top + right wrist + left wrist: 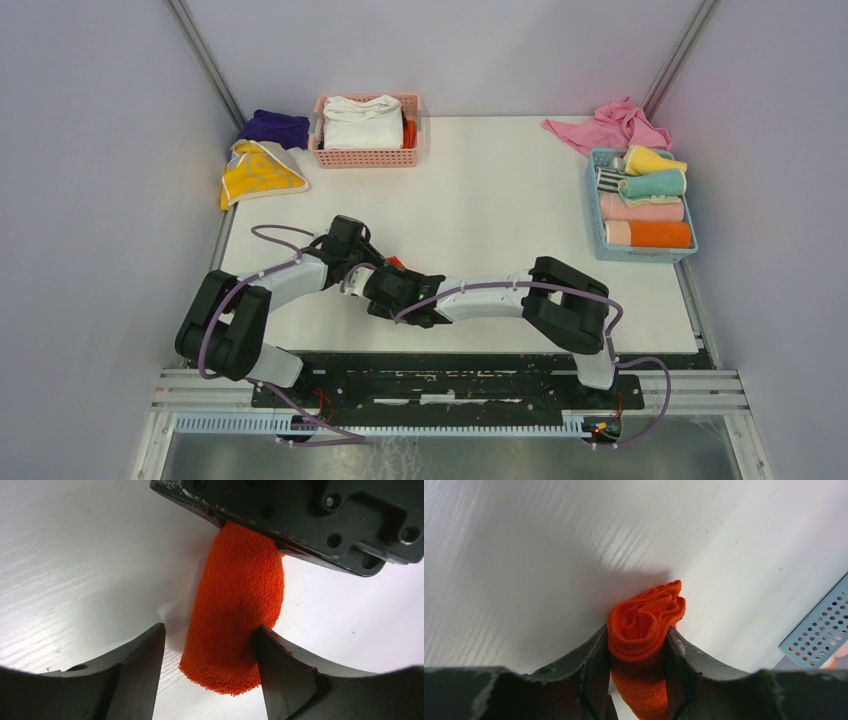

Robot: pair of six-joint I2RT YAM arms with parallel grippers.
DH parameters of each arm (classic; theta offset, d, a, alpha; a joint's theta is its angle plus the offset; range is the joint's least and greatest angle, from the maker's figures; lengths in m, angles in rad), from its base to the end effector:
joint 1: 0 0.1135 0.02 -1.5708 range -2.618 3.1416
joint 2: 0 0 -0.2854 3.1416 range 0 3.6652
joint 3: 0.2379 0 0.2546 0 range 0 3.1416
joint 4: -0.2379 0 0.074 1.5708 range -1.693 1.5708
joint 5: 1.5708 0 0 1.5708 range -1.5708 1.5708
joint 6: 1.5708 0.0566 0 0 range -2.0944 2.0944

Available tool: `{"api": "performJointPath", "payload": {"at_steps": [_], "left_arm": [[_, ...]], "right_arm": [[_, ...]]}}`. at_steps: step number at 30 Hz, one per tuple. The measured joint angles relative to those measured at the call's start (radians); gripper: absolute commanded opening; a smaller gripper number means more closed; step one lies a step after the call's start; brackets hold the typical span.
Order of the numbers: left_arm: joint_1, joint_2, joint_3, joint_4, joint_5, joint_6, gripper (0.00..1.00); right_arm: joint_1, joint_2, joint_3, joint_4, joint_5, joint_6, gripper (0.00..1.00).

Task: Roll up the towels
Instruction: Roll the towel at the center of the board, then pick up the towel at the center of the board.

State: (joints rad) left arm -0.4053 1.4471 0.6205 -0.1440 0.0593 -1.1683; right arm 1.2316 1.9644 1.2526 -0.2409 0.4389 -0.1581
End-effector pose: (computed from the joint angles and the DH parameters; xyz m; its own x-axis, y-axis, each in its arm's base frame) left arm 0.2470 -0.1096 0.1477 -0.6875 -0.7044 -0.1762 -0.5315 0.6536 -0.5388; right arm 0.1653 0.3961 0.1588 -0.1463 -0.8429 -0.5177 -0.8048 0.4058 -0.4332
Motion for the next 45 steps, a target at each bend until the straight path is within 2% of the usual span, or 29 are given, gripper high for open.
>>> {"api": "performJointPath", "payload": {"at_steps": [4,8,14,28,39,45], "left_arm": [[0.0,0.003,0.005,-0.003,-0.003,0.006,0.46],[-0.012,0.003,0.006,0.001,-0.013,0.01,0.46],[-0.017,0.006,0.006,0.002,0.0,0.01,0.46],[-0.017,0.035,0.032,-0.01,0.016,0.011,0.46],[-0.019,0.038,0.041,-0.024,0.011,0.014,0.46],[-0.019,0.038,0.042,-0.025,0.011,0.014,0.46]], "right_arm": [[-0.029,-0.013,-0.006,-0.006,-0.077,0.002,0.73],[-0.12,-0.048,-0.026,0.019,-0.211,0.058,0.71],[-0.2,-0.042,-0.039,0.028,-0.316,0.113,0.68],[-0.181,-0.026,-0.031,0.045,-0.351,0.095,0.8],[-0.18,-0.167,-0.047,0.023,-0.376,0.1,0.76],[-0.179,-0.148,-0.042,0.021,-0.384,0.101,0.7]]}}
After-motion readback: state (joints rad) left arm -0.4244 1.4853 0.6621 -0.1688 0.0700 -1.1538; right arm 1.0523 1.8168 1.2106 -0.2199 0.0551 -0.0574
